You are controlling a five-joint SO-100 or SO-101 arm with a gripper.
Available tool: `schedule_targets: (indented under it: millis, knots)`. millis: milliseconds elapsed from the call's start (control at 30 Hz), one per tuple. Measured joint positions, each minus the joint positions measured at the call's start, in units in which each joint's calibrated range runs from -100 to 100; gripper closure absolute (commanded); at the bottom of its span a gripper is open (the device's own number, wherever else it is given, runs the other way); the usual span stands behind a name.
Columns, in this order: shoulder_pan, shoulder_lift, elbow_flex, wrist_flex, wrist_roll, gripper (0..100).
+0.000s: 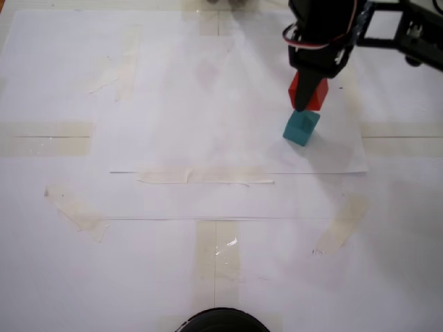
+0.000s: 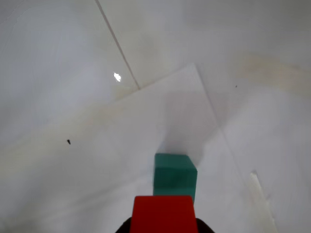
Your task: Put the red cube on the top of the blue cube.
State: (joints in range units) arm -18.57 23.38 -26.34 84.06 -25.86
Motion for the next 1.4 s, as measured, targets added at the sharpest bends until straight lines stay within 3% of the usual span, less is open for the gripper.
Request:
schedule_targets:
  millis: [1400]
  knots:
    - [0.6, 8.1, -10.4, 2.5, 0.0, 86]
